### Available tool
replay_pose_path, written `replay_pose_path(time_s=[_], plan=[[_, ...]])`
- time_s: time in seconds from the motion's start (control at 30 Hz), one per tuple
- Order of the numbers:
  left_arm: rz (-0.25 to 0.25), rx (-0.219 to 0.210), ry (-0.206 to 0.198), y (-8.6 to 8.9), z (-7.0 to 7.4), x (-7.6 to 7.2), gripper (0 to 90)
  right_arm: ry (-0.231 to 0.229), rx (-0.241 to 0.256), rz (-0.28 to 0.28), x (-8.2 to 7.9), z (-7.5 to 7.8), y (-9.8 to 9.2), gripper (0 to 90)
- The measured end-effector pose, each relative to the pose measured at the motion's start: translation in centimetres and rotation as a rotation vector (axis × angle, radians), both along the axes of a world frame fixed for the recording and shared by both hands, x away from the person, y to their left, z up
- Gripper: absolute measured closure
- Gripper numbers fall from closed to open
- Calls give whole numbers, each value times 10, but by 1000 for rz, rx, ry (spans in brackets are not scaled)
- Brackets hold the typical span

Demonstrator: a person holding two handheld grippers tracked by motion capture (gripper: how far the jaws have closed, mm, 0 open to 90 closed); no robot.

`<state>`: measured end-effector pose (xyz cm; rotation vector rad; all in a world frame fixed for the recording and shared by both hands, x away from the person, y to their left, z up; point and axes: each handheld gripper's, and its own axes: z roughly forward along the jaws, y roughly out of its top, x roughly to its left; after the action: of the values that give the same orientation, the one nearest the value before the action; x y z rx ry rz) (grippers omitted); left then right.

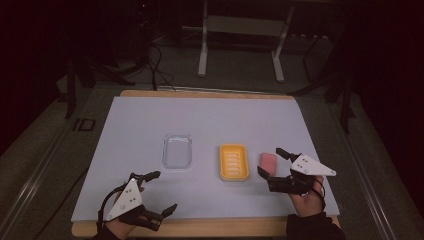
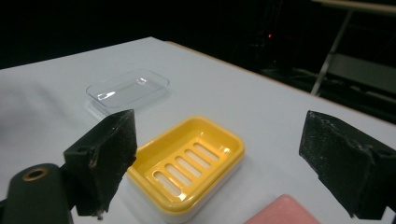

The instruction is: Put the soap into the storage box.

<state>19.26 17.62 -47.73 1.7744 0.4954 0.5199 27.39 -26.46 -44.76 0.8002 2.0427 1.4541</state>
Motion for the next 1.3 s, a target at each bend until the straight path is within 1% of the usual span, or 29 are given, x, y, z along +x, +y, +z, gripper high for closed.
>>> replay_pose_path(time_s=[0.03,0.07,0.1,0.13,0.17,0.2,0.23,0.27,0.3,0.33,0.37,0.4,0.43,0.47,0.5,0.53,0.6,0.63,0.7,0.77,0.8,0.87,0.93,1.0,1.07,1.1,1.17,1.27,1.3], plan=[[0,2,0,0,0,0,6,-57,-70,-35,-2,5,3,111],[0,2,0,0,0,0,6,-57,-70,-35,-2,5,3,111],[0,4,0,0,0,0,6,-74,-104,-44,-2,6,4,111],[0,4,0,0,0,0,6,-74,-104,-44,-2,6,4,111],[1,4,-1,0,0,0,6,-88,-118,-34,-3,7,5,111],[1,5,0,0,0,0,6,-63,-137,-12,-3,7,9,134],[1,6,0,0,0,0,6,-22,-150,-16,-4,8,11,129],[1,6,0,0,0,0,6,-22,-150,-16,-4,8,11,129],[1,7,2,0,0,0,6,-8,-162,-18,-4,7,13,133],[2,8,3,0,0,0,6,32,-167,7,-4,5,18,134],[2,12,3,0,0,1,6,44,-156,46,-4,5,20,142],[2,14,3,0,-1,1,6,35,-170,55,-5,4,23,142],[2,14,3,0,-1,1,6,15,-182,43,-6,3,26,141],[1,14,3,-1,-1,1,6,45,-183,19,-7,2,29,141],[1,14,4,-1,-1,1,6,130,-183,-30,-8,1,32,138],[0,15,4,-1,-1,0,5,190,-199,-44,-6,-1,34,140],[0,15,4,-1,-1,0,5,215,-273,-38,-2,-4,35,148],[1,12,3,-1,-1,0,5,246,-291,-32,0,-6,36,148],[3,13,1,0,0,0,5,314,-326,-67,4,-8,37,150],[3,16,1,0,0,0,6,413,-334,-82,9,-12,38,145],[3,14,2,0,-1,0,6,443,-351,-104,11,-13,38,152],[3,17,2,-1,-1,0,5,483,-352,-121,13,-16,37,152],[3,17,2,-1,-1,0,6,502,-342,-125,15,-17,36,152],[3,17,2,-1,-1,0,5,535,-334,-132,17,-16,35,152],[4,18,2,-1,-1,0,6,539,-332,-134,17,-16,35,152],[4,19,1,-1,-1,0,6,605,-339,-170,20,-17,33,148],[4,22,1,-1,-1,0,6,647,-352,-205,22,-18,33,149],[4,24,2,-1,-1,0,6,754,-369,-273,28,-21,30,149],[5,23,3,-1,-1,0,6,781,-372,-288,29,-22,29,149]])
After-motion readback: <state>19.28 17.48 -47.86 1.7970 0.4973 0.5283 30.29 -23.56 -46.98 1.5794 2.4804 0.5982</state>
